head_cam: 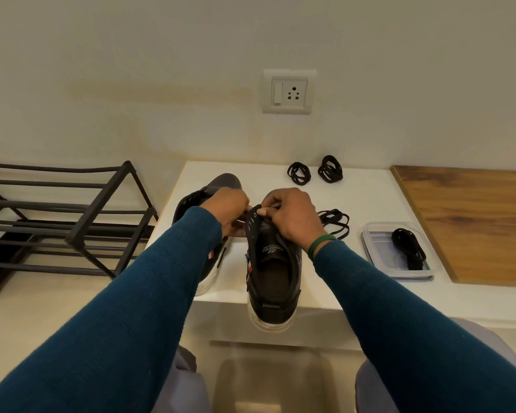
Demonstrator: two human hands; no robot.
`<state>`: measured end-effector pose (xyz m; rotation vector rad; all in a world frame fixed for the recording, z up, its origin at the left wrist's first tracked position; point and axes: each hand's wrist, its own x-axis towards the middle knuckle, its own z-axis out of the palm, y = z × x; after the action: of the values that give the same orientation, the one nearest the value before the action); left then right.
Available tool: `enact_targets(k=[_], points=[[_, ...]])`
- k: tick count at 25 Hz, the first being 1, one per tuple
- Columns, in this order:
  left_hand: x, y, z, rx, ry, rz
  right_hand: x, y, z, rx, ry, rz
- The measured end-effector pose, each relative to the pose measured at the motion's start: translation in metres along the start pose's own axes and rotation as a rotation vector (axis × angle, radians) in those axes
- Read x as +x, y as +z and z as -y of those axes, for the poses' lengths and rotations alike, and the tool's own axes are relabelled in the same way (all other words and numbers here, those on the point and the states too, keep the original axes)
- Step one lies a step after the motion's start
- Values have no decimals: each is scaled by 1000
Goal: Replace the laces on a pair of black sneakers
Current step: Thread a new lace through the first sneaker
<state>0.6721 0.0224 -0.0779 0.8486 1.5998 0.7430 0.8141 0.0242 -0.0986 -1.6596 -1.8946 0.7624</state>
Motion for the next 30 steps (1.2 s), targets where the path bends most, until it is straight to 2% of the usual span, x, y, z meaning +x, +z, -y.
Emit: enact_targets(k=[2, 4, 7, 9, 11, 13, 14, 16, 19, 21, 22, 23, 24, 26, 27, 28, 29, 30], points=[[0, 3, 1, -33, 0, -3, -1, -1, 0, 2, 4, 13], [2, 7, 6, -136, -48, 50, -2, -5, 0, -32, -25, 107], [1, 13, 5, -86, -38, -6, -4, -11, 0, -90, -63, 205], [-4, 15, -2, -161, 173, -215, -5, -13, -2, -87, -85, 216], [-10, 8, -19, -483, 475, -257, -6, -13, -4, -51, -75, 213], [-12, -7, -28, -554, 687, -299, -6, -11, -6, -54, -72, 217], [-12, -13, -28, -423, 759, -278, -5, -11, -6, -58, -72, 218], [-11, -16, -23, 160, 810, -282, -4, -10, -6, -58, -77, 210], [-2, -10, -4, 971, 656, -158, -2, -10, -7, -99, -102, 191], [-1, -5, 1, 1303, 527, -141, -1, -11, -7, -111, -113, 188], [-3, -3, -1, 1301, 543, -144, -1, -12, -8, -111, -120, 188], [-4, -1, -6, 1097, 579, -157, -1, -13, -9, -103, -122, 193], [-8, 0, -13, 709, 595, -179, -2, -14, -9, -89, -115, 206], [-20, -10, -35, -361, 607, -152, -1, -15, -11, -55, -86, 238], [-23, -18, -42, -777, 598, -49, -1, -15, -12, -45, -78, 243], [-25, -22, -45, -980, 579, 32, -1, -14, -13, -41, -78, 236], [-25, -23, -46, -928, 559, 29, -1, -14, -14, -35, -85, 222], [-23, -22, -44, -627, 550, -60, -1, -13, -15, -30, -97, 205]])
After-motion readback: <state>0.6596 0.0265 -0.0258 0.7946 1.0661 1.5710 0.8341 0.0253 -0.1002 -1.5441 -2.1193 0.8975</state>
